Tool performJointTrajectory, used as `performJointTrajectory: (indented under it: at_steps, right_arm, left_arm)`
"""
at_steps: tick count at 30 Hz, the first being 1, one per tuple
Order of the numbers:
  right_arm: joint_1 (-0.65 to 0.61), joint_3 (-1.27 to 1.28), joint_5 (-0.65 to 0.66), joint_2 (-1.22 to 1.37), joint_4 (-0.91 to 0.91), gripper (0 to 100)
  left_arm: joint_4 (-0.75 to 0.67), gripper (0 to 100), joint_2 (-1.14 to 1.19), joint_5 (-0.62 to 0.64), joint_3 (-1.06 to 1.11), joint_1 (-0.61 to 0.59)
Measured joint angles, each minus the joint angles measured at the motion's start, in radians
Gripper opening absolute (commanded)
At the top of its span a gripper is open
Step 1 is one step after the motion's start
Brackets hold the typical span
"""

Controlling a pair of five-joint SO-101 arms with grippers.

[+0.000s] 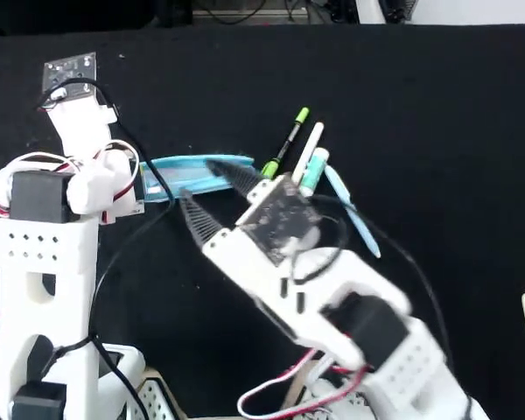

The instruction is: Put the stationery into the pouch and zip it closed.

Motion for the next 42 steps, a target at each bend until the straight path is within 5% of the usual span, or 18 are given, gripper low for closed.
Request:
performJointTrajectory:
  at_steps: [6,14,20,31,42]
  right_arm:
    - [0.308,-0.238,0.012,0.054,0.235,13.4]
    - [0.638,-0.252,0.012,0.431,0.353,13.5]
    - [0.663,-0.256,-0.008,0.793,0.327,13.7]
    - [0.669,-0.522,-0.347,1.287,0.232,13.8]
    - [0.671,-0.821,-0.371,1.622,0.232,13.8]
  left_arm:
    - [0.000,3,0.003,0.000,0.000,0.000]
    - [0.000,3,0.005,0.000,0.000,0.000]
    - [-0.003,3,0.005,0.000,0.000,-0.002]
    - [-0.003,3,0.003,0.000,0.011,-0.002]
    - [-0.003,3,0.003,0.000,0.011,-0.002]
